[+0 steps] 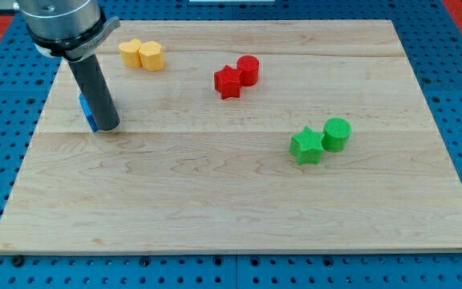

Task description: Push the yellow blocks to the top of the blue cube

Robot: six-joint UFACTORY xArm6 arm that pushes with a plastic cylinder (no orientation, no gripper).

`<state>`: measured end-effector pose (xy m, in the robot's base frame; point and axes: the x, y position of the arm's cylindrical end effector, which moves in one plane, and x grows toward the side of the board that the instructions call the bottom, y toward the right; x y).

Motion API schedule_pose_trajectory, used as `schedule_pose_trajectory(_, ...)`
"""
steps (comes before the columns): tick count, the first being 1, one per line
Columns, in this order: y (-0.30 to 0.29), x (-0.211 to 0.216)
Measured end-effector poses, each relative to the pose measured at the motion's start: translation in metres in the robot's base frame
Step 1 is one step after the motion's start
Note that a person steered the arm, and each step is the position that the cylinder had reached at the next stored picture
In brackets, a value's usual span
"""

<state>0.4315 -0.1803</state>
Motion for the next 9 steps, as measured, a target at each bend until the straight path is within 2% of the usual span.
schedule_pose_trajectory(3, 0.025, 0.003)
schedule_pose_trajectory(4, 0.062, -0.008)
schedule_pose_trajectory(5, 0.025, -0.011)
schedule_pose_trajectory(6, 0.031, -0.030)
schedule_pose_trajectory(7, 0.061, -0.083)
schedule_pose_trajectory(8, 0.121, -0.107)
schedule_pose_trajectory(9, 0.126, -0.146)
